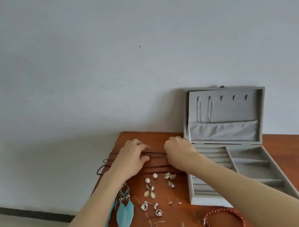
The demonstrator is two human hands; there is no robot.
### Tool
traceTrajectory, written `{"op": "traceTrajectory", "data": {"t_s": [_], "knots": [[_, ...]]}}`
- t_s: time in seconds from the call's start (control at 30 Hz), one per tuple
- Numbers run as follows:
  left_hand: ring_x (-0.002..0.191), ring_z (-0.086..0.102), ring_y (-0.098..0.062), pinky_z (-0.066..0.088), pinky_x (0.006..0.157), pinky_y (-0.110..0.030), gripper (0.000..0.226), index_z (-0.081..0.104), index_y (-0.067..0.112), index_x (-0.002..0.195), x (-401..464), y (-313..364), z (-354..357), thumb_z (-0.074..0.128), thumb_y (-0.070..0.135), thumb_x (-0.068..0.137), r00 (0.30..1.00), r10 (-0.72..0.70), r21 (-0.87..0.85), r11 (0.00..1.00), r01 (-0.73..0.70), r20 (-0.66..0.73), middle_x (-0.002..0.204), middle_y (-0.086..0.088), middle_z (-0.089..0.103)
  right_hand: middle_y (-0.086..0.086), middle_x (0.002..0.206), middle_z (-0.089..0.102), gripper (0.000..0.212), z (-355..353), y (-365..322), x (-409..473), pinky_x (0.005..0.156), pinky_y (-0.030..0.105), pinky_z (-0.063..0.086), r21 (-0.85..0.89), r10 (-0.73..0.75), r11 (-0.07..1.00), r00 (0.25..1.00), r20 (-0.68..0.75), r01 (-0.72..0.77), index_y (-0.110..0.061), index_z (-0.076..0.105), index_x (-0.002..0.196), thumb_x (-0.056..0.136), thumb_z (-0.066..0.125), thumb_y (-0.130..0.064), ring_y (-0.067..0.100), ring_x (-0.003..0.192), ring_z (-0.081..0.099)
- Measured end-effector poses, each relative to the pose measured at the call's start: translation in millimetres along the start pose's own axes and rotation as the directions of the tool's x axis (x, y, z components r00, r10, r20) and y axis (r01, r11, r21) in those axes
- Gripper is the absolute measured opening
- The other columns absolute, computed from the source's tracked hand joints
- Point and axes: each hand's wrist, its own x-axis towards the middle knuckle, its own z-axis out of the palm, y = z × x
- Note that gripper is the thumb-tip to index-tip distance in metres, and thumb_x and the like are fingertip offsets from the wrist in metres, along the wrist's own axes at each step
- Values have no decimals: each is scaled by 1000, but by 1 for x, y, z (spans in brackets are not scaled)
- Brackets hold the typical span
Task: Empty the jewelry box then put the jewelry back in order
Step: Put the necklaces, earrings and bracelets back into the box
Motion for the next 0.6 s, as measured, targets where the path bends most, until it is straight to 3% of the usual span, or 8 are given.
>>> {"op": "traceTrajectory", "data": {"t_s": [0.17, 0.27, 0.4, 0.47, 0.6], "knots": [[126, 36, -17, 32, 103, -35, 47, 42, 19, 136, 0, 1, 5, 53, 30, 91, 1000, -2, 57, 998, 1, 20, 134, 0, 46, 17, 117, 52, 23, -1, 0, 4, 93, 39, 40, 48, -44, 998, 998, 53, 41, 0, 55, 110, 92, 45, -10, 33, 112, 48], [133, 33, -18, 29, 106, -37, 55, 35, 20, 140, 2, 5, -3, 55, 33, 90, 1000, 27, 35, 999, -27, -7, 141, -1, 42, 18, 109, 62, 24, -16, 3, 5, 86, 37, 46, 353, -12, 936, 1000, 19, 5, 1, 60, 103, 91, 46, -15, 32, 103, 57], [119, 47, -21, 38, 99, -34, 26, 60, 11, 113, 8, 22, -25, 56, 23, 90, 975, 93, -122, 985, -120, -203, 122, -4, 58, 5, 80, 68, 12, -54, 8, 0, 71, 25, 46, 754, 76, 657, 994, -84, 13, -11, 65, 81, 85, 57, -19, 11, 76, 61], [104, 54, -18, 39, 85, -22, 16, 64, 10, 99, 7, 33, -42, 52, 18, 92, 953, 46, -247, 961, -124, -299, 105, -2, 64, -1, 69, 67, 13, -76, 9, -7, 64, 18, 43, 879, 85, 474, 990, -112, 59, -15, 62, 73, 85, 57, -16, -5, 60, 56], [70, 55, -9, 38, 60, -6, 18, 59, 16, 83, -4, 54, -92, 44, 15, 95, 906, -105, -445, 890, -98, -411, 73, 5, 58, -1, 66, 65, 9, -116, 20, -23, 57, 11, 46, 974, 178, 199, 973, -147, 111, -12, 60, 82, 87, 54, -7, -2, 51, 54]]}}
